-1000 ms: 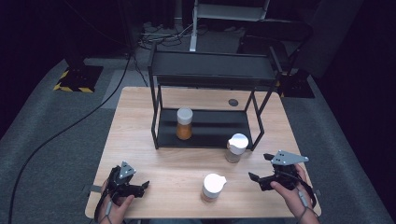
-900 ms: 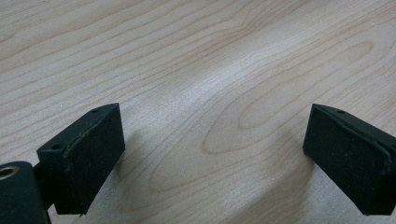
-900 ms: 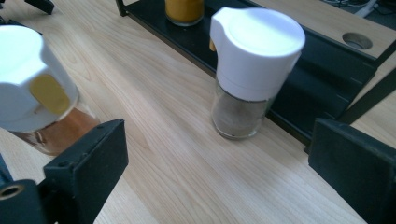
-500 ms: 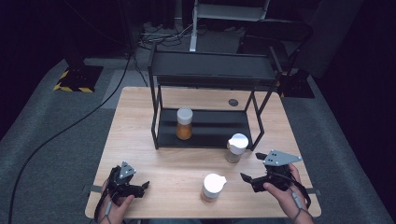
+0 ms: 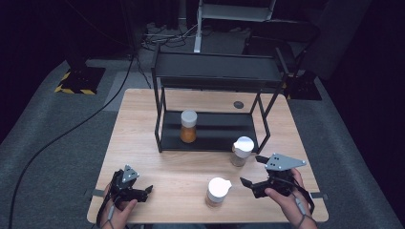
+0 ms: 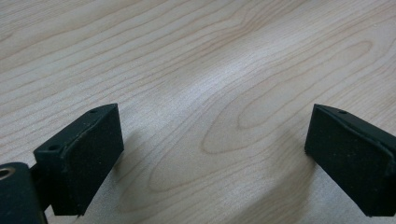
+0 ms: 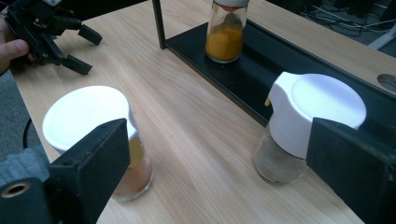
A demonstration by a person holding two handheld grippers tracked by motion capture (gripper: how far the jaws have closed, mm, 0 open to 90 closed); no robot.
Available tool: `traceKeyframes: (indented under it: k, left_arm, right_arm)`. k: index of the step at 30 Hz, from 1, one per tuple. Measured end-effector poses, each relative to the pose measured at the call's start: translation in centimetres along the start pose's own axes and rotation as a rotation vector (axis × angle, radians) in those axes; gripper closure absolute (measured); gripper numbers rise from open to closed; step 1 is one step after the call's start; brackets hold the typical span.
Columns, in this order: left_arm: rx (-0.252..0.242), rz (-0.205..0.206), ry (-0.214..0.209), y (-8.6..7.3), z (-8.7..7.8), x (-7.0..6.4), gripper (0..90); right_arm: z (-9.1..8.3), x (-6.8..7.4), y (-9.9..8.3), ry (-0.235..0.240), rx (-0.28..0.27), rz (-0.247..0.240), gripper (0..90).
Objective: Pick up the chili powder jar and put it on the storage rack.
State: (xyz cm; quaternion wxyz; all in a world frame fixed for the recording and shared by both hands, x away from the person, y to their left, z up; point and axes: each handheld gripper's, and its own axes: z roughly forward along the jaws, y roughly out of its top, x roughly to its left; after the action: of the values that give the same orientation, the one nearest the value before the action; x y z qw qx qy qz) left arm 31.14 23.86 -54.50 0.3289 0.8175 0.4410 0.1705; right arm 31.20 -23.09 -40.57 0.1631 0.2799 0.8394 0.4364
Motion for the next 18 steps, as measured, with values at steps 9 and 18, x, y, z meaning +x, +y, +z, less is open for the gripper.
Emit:
traceKeyframes:
  k: [9,18]
  left_arm:
    - [0.001,0.000,-0.001,0.0,0.0,0.0,3.8]
    - [0.001,-0.001,-0.001,0.0,0.0,0.0,3.8]
  right_arm:
    - [0.4,1.0,0.7,0.022,-0.012,-0.006,6.4]
    - [1.0,1.9,1.0,0.040,-0.023,-0.014,6.4]
